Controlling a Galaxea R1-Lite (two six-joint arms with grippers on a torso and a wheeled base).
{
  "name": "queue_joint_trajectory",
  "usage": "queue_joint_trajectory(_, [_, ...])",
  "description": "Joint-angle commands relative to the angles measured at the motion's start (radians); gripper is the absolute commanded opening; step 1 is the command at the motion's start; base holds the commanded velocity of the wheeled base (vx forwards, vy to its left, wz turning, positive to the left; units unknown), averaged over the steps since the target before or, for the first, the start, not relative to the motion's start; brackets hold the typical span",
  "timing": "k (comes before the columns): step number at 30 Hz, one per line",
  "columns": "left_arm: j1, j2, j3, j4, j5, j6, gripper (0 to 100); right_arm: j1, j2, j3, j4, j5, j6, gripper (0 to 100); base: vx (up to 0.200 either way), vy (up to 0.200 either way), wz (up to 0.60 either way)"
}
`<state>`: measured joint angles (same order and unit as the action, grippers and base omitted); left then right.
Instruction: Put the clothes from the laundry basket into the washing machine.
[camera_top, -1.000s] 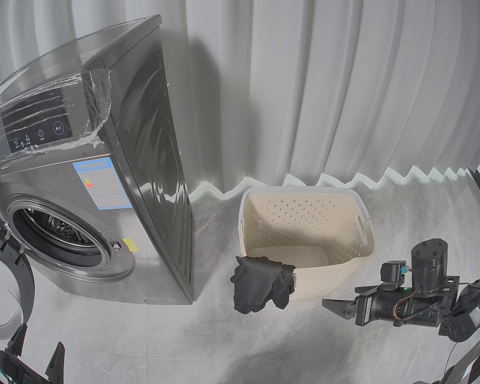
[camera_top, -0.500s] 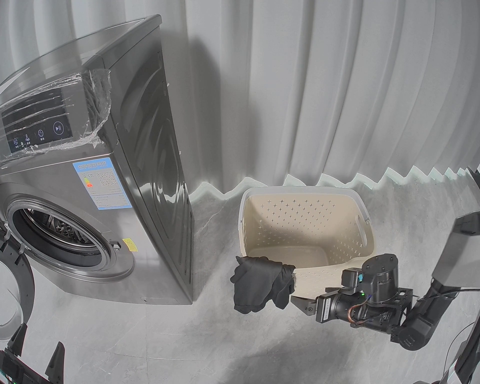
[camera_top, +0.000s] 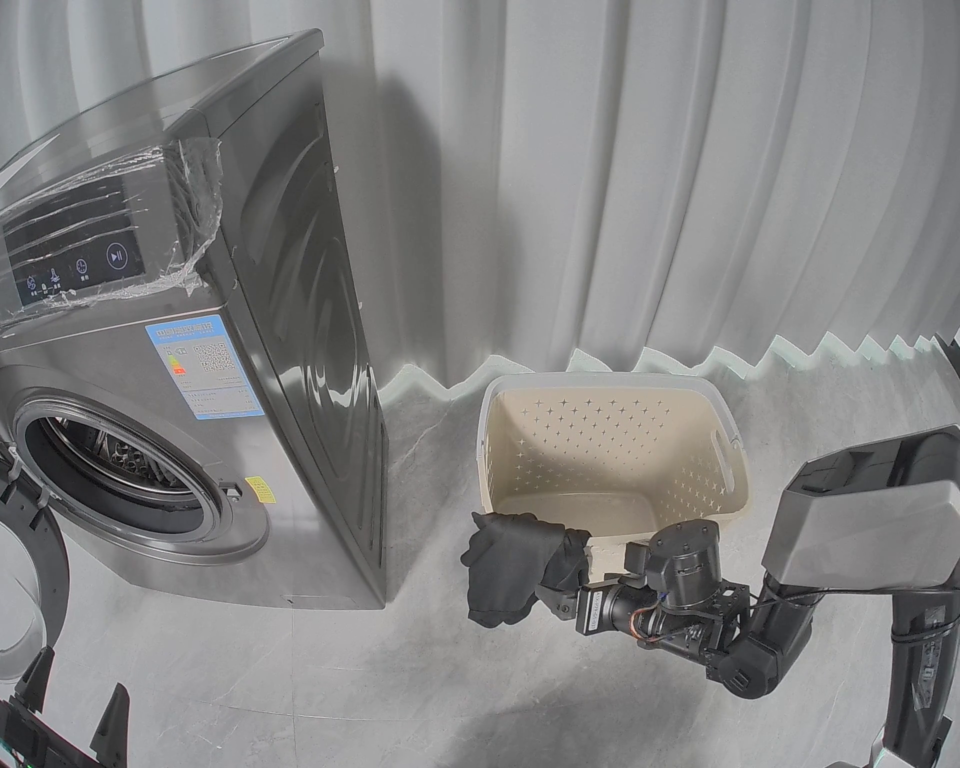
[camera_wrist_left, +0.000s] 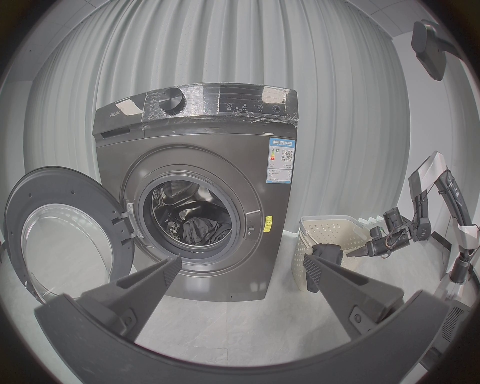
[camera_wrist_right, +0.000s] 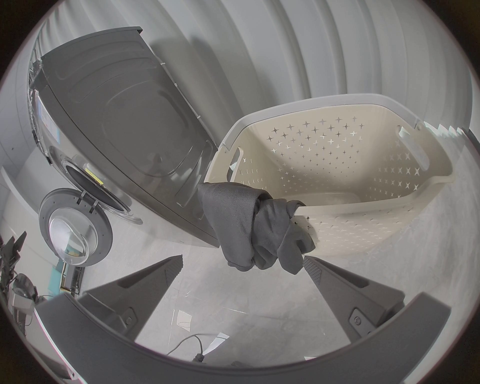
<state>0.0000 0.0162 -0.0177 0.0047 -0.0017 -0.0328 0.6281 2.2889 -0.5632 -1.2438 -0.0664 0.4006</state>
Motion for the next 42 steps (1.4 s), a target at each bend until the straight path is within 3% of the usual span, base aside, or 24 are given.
queue_joint_trajectory(1, [0.0, -0.016, 0.016, 0.0, 0.0, 0.001, 100, -0.002, 0.05, -0.072, 0.011, 0.0, 0.012, 100, 0.0, 0.0, 0.0])
queue_joint_trajectory(15, [0.0, -0.016, 0.016, 0.0, 0.0, -0.001, 100, -0.011, 0.176, -0.231, -0.042, 0.0, 0.027, 100, 0.0, 0.0, 0.0])
queue_joint_trajectory(32, [0.0, -0.016, 0.016, 0.001, 0.0, -0.003, 100, -0.034, 0.225, -0.314, -0.062, -0.023, 0.029, 100, 0.0, 0.0, 0.0])
queue_joint_trajectory(33, [0.0, -0.016, 0.016, 0.0, 0.0, -0.003, 100, -0.034, 0.227, -0.314, -0.062, -0.029, 0.029, 0, 0.0, 0.0, 0.0])
queue_joint_trajectory(42, [0.0, -0.016, 0.016, 0.001, 0.0, -0.003, 100, -0.034, 0.222, -0.307, -0.066, -0.039, 0.029, 0, 0.0, 0.0, 0.0])
